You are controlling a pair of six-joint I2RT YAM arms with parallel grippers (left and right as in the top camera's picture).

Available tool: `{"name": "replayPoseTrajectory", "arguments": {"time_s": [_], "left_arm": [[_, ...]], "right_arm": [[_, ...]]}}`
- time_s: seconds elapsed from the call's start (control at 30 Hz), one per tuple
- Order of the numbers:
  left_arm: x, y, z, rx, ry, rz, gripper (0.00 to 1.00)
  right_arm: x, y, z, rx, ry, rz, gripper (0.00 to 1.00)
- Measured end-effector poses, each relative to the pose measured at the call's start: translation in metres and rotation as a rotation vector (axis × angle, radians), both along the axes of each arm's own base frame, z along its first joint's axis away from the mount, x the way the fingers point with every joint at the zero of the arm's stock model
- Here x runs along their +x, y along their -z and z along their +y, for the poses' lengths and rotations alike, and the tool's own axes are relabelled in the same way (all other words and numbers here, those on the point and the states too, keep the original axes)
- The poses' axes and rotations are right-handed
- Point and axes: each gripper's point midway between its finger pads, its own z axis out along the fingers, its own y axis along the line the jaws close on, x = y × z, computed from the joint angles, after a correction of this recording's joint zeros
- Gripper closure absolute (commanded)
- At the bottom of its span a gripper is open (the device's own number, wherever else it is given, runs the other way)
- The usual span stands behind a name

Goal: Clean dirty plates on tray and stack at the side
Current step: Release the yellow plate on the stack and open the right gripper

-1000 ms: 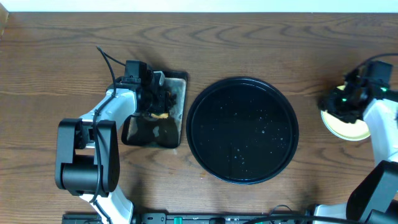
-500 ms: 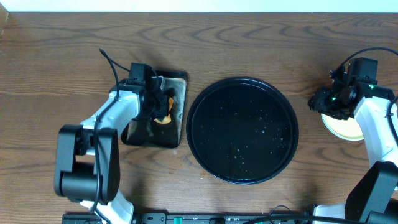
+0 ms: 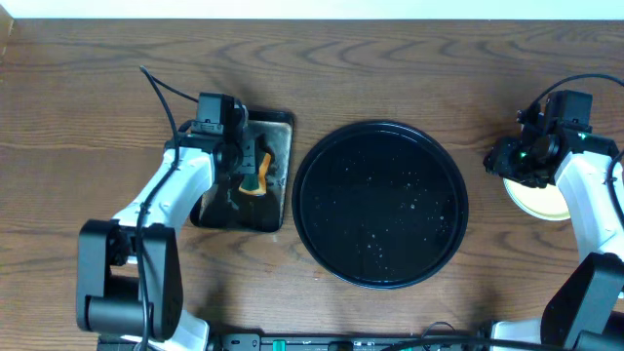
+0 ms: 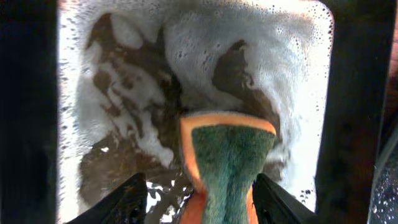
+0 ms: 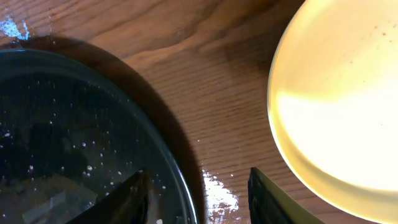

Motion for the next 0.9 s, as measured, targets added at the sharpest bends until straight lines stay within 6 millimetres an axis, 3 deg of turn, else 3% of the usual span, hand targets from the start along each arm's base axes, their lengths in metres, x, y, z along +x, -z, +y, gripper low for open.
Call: {"name": "replayPoseTrajectory", "arguments": {"time_s": [0.3, 0.53, 0.7, 0.9], "left_arm": [[0.005, 0.020, -0.012, -0.059, 0.022, 0.024, 0.41], [0.004, 0.032, -0.016, -0.082, 0.032, 0.049, 0.49], [0.006, 0.038, -0.018, -0.089, 0.033, 0.053, 0.92], [0.013, 0.035, -0.019, -0.097, 0.030, 0.021, 0.93]], "right_arm": [[0.000, 0.000, 0.000, 0.000, 0.000, 0.000, 0.52], [0.000, 0.000, 0.000, 0.000, 0.000, 0.000, 0.52], [0.000, 0.000, 0.000, 0.000, -0.001, 0.000, 0.52], [0.000, 0.000, 0.000, 0.000, 0.000, 0.000, 0.52]]}}
